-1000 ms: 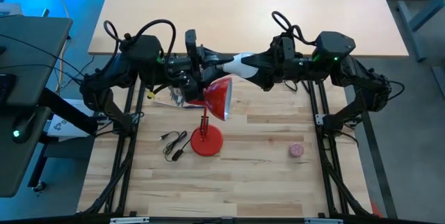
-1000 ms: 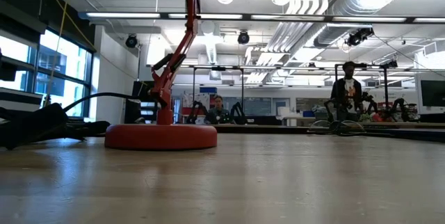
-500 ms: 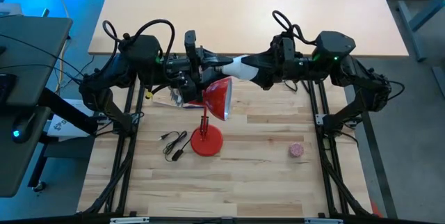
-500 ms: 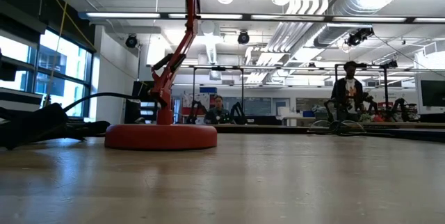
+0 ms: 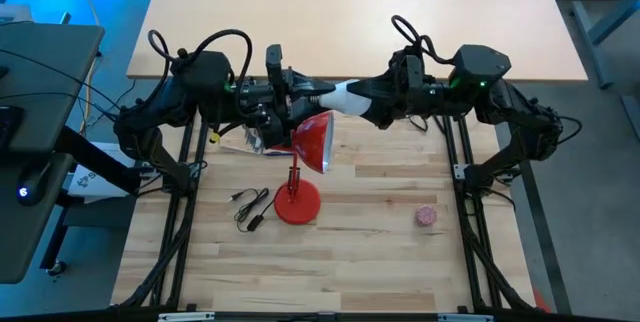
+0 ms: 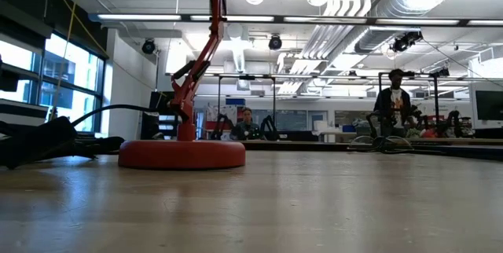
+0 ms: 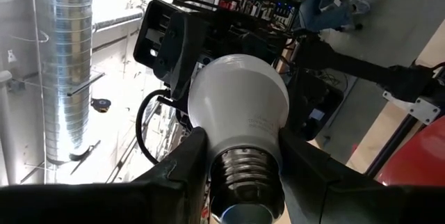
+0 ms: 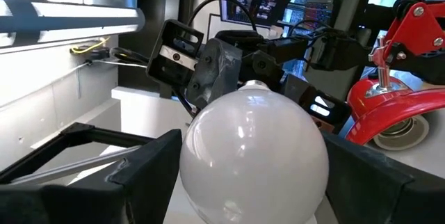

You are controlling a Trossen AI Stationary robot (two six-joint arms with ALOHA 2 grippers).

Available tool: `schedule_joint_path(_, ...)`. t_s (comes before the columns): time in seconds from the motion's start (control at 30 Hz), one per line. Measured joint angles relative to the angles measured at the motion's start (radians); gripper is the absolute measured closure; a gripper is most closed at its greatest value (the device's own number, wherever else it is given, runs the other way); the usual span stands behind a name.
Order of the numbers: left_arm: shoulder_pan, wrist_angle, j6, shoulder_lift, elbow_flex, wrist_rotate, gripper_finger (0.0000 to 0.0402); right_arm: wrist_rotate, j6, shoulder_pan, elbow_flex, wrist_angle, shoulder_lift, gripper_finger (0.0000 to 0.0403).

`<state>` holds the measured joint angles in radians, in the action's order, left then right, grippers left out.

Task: Screw lightbulb
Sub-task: Insert the lightbulb on the lamp

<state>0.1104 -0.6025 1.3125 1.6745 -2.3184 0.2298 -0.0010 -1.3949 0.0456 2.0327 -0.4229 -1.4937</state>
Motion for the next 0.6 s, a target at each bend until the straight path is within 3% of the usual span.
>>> schedule_joint_path(0.23,0.0,-0.001,0.029,0.0,0.0,0.0,0.0273,0.001,-0.001,0.0,0.0,0.0,0.0,0.0083)
schedule_joint_path(0.47,0.0,-0.011,0.045,0.0,0.001,0.001,0.0273,-0.037,-0.02,0.0,0.0,-0.014,0.002,0.0016)
schedule_joint_path(0.6,-0.001,0.0,0.074,0.0,0.001,0.002,0.0274,-0.054,-0.028,0.0,0.0,-0.014,0.002,0.0008)
